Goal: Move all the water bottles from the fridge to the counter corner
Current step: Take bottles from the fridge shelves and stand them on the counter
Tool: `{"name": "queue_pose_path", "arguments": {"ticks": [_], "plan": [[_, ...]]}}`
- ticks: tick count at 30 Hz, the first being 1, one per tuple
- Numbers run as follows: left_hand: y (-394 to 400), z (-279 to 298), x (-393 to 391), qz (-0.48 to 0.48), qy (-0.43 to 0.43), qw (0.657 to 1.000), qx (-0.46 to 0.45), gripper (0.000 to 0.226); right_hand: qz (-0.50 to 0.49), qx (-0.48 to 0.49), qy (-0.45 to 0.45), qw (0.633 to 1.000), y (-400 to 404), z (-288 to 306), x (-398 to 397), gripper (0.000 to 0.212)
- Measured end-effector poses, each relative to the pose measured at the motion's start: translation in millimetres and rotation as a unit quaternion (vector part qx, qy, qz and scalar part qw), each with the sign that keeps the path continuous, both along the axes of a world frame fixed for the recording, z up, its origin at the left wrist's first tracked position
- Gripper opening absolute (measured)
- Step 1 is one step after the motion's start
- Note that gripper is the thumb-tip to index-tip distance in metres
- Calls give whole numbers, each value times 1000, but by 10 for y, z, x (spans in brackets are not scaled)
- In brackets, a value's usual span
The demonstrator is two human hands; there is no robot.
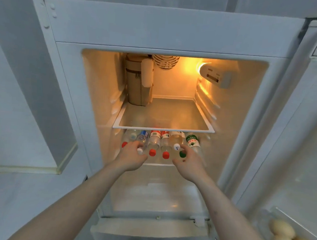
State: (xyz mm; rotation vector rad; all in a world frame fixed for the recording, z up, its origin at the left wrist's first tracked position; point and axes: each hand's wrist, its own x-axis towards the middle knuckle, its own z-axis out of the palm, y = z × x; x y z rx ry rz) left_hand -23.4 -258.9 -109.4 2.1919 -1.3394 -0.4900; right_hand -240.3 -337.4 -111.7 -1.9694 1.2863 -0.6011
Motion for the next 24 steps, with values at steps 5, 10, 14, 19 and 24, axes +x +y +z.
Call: {"name": "queue_pose_path", "arguments": {"ticks": [5, 10, 14, 19, 24], "plan": [[-378, -108, 145, 29, -12, 999, 32, 56, -48, 18, -1, 999, -308, -124, 141, 70], [-834, -236, 356, 76, -19, 996, 46, 76, -62, 40, 25, 997, -605, -209, 252, 69], [-1064, -239, 455, 151, 17, 985, 81, 79, -60, 48, 64, 995, -792, -278, 392, 70], [-1288, -425, 698, 172, 79, 977, 102, 58, -71, 73, 83, 991, -1038, -349, 613, 69], [-1327, -407, 721, 165, 84, 981, 61, 35, -97, 109, 53, 988, -1246, -536, 792, 76]]}}
